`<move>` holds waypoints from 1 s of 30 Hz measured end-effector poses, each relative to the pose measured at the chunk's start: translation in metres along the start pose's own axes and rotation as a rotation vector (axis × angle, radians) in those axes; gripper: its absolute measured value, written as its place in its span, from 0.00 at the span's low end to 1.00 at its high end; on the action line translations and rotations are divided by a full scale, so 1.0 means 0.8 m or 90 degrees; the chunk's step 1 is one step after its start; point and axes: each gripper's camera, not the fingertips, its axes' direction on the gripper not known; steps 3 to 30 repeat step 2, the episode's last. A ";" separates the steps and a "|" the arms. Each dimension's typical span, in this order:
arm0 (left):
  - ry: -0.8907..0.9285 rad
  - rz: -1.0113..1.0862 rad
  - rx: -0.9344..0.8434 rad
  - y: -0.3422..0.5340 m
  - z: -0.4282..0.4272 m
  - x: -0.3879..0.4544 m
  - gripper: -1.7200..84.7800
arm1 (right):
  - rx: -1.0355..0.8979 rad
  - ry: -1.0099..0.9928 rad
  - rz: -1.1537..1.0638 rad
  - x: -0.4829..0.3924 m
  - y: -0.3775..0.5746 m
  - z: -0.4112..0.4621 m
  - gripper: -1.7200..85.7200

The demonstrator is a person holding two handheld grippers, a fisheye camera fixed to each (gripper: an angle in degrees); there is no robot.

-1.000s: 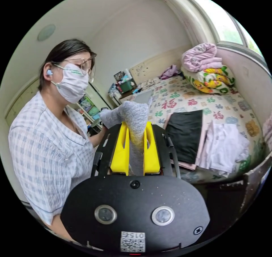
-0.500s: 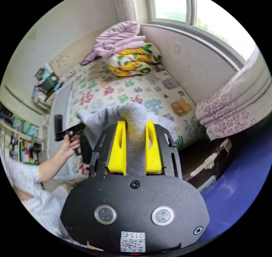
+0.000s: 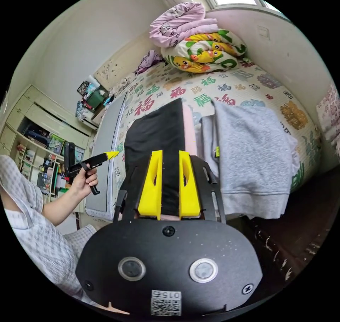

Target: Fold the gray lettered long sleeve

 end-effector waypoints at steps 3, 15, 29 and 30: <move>-0.041 -0.039 -0.017 0.020 -0.008 -0.024 0.15 | -0.038 0.022 -0.014 -0.028 0.008 0.045 0.12; -0.041 -0.039 -0.017 0.020 -0.008 -0.024 0.15 | -0.038 0.022 -0.014 -0.028 0.008 0.045 0.12; -0.041 -0.039 -0.017 0.020 -0.008 -0.024 0.15 | -0.038 0.022 -0.014 -0.028 0.008 0.045 0.12; -0.041 -0.039 -0.017 0.020 -0.008 -0.024 0.15 | -0.038 0.022 -0.014 -0.028 0.008 0.045 0.12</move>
